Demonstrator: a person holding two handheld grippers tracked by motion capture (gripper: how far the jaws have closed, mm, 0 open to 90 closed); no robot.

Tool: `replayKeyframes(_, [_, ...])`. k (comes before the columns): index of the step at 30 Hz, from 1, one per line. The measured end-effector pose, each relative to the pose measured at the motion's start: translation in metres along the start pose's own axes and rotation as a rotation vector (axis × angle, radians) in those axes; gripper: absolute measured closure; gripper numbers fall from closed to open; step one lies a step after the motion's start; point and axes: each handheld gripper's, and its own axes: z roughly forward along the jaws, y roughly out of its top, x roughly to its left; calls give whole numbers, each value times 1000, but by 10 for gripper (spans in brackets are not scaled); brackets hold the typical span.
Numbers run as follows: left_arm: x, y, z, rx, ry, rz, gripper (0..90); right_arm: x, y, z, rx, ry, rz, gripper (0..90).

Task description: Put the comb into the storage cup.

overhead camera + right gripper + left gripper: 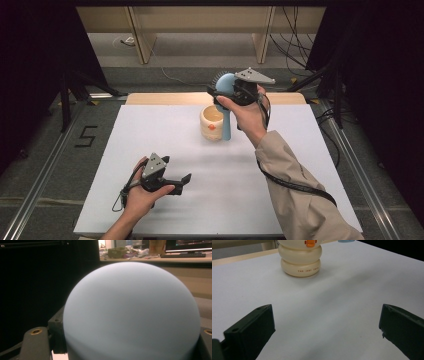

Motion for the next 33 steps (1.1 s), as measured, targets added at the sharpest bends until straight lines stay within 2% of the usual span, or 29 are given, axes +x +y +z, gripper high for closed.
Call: replayKeyframes(33, [0, 0, 0, -2, 0, -2, 0, -6, 8, 4, -51, -27, -3, 245])
